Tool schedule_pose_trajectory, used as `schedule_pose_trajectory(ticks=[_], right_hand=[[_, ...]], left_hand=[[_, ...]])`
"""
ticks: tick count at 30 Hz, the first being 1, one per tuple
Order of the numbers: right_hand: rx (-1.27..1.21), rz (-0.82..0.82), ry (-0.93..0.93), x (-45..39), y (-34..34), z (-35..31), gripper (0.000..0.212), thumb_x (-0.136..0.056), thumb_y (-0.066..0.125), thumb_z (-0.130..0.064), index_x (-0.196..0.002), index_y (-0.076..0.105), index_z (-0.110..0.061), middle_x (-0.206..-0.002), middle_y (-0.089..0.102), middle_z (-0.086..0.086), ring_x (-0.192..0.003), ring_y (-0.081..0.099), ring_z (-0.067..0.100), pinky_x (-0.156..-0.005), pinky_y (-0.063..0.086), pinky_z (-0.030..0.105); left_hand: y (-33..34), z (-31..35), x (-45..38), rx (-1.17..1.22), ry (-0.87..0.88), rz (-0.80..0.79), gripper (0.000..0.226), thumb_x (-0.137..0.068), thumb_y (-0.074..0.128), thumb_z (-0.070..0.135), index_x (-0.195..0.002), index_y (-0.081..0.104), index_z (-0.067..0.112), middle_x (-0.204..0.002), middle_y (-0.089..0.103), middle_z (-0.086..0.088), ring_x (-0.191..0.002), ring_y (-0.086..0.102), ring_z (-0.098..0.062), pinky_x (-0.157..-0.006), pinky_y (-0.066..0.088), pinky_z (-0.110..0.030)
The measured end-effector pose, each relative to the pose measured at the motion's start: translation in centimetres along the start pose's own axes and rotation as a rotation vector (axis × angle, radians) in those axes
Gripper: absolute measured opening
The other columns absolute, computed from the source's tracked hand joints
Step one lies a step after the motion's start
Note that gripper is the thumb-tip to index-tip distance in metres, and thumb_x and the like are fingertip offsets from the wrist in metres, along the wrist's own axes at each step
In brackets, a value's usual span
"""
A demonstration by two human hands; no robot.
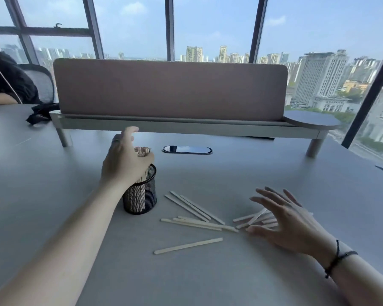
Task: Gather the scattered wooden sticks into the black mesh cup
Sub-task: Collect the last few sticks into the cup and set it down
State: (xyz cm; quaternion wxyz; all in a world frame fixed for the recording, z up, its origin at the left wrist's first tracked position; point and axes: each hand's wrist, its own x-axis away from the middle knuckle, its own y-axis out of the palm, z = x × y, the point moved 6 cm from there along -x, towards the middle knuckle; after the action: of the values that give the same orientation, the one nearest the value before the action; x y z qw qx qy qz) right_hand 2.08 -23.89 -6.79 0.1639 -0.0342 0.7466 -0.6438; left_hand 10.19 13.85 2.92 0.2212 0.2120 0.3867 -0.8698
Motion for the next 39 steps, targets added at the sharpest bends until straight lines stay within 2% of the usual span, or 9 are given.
schedule_pose_trajectory(ticks=[3, 5, 8, 10, 13, 20, 26, 34, 39], right_hand=[[-0.076, -0.074, 0.077, 0.1, 0.4, 1.8, 0.105, -0.062, 0.032, -0.102, -0.150, 0.031, -0.045, -0.162, 0.022, -0.020, -0.152, 0.008, 0.001, -0.126, 0.007, 0.042], [-0.113, -0.113, 0.104, -0.2, 0.9, 2.3, 0.109, -0.059, 0.028, -0.104, -0.151, 0.030, -0.045, -0.163, 0.020, -0.022, -0.152, 0.008, 0.000, -0.125, 0.007, 0.040], [-0.123, -0.102, 0.098, -0.5, 1.1, 2.3, 0.110, -0.058, 0.023, -0.104, -0.149, 0.035, -0.042, -0.161, 0.025, -0.022, -0.151, 0.015, 0.002, -0.123, 0.011, 0.032], [-0.143, -0.071, 0.104, -0.5, 1.1, 2.4, 0.106, -0.060, 0.027, -0.102, -0.146, 0.042, -0.041, -0.158, 0.032, -0.022, -0.149, 0.024, 0.005, -0.121, 0.018, 0.030], [-0.219, -0.002, 0.164, -0.3, 1.0, 3.0, 0.084, -0.066, 0.050, -0.090, -0.132, 0.058, -0.039, -0.145, 0.048, -0.023, -0.134, 0.044, 0.006, -0.107, 0.032, 0.022], [-0.462, 0.063, 0.183, -0.6, 0.6, 3.5, 0.018, -0.074, 0.082, -0.050, -0.088, 0.079, -0.040, -0.114, 0.065, -0.020, -0.100, 0.062, -0.003, -0.084, 0.035, -0.001], [-0.483, 0.096, 0.170, -0.8, 0.6, 2.3, 0.016, -0.075, 0.082, -0.047, -0.086, 0.080, -0.035, -0.102, 0.066, -0.016, -0.094, 0.063, -0.001, -0.088, 0.047, 0.022], [-0.299, 0.189, 0.186, -1.9, 0.9, -0.1, 0.017, -0.081, 0.072, -0.052, -0.086, 0.074, -0.036, -0.081, 0.054, -0.014, -0.093, 0.054, 0.015, -0.082, 0.045, 0.032], [-0.364, 0.228, 0.243, -3.5, 1.3, -2.0, 0.016, -0.079, 0.075, -0.048, -0.084, 0.077, -0.032, -0.076, 0.053, -0.012, -0.083, 0.059, 0.016, -0.073, 0.043, 0.029]], left_hand=[[-1.7, 4.3, 2.6, -0.100, 0.244, 0.222, 0.057, -0.080, 0.074, 0.034, -0.130, 0.052, 0.015, -0.132, 0.053, -0.011, -0.120, 0.050, -0.033, -0.092, 0.048, -0.047], [-1.2, 7.6, 5.6, -0.085, 0.516, 0.178, 0.050, -0.084, 0.071, 0.039, -0.124, 0.058, 0.012, -0.131, 0.055, -0.012, -0.123, 0.051, -0.032, -0.097, 0.047, -0.047], [3.4, 10.1, 11.3, -0.154, 0.815, -0.350, 0.064, -0.084, 0.061, 0.065, -0.132, 0.057, 0.023, -0.145, 0.052, -0.003, -0.135, 0.047, -0.024, -0.111, 0.039, -0.046], [6.7, 8.8, 14.0, -0.285, 0.723, -0.769, 0.090, -0.076, 0.052, 0.084, -0.151, 0.033, 0.038, -0.164, 0.023, 0.009, -0.150, 0.021, -0.011, -0.124, 0.007, -0.032], [9.0, 6.0, 14.9, -0.352, 0.572, -0.980, 0.106, -0.072, 0.051, 0.088, -0.157, 0.009, 0.041, -0.164, -0.005, 0.022, -0.150, -0.008, 0.000, -0.113, -0.013, -0.017], [9.2, 3.1, 13.0, -0.056, 0.477, -0.856, 0.071, -0.078, 0.048, 0.080, -0.138, 0.054, 0.042, -0.147, 0.040, 0.032, -0.139, 0.025, 0.017, -0.119, 0.023, -0.022], [9.3, 3.2, 12.5, 0.075, 0.478, -0.651, 0.030, -0.087, 0.073, 0.040, -0.115, 0.074, 0.031, -0.118, 0.064, 0.025, -0.114, 0.054, 0.012, -0.101, 0.042, -0.018], [10.1, 5.5, 14.1, 0.224, 0.500, -0.658, 0.030, -0.083, 0.073, 0.043, -0.108, 0.076, 0.027, -0.104, 0.073, 0.019, -0.104, 0.061, 0.007, -0.092, 0.048, -0.016], [11.5, 8.6, 16.1, 0.227, 0.571, -0.665, 0.025, -0.087, 0.068, 0.041, -0.109, 0.072, 0.030, -0.099, 0.074, 0.010, -0.101, 0.062, -0.005, -0.087, 0.052, -0.031]])
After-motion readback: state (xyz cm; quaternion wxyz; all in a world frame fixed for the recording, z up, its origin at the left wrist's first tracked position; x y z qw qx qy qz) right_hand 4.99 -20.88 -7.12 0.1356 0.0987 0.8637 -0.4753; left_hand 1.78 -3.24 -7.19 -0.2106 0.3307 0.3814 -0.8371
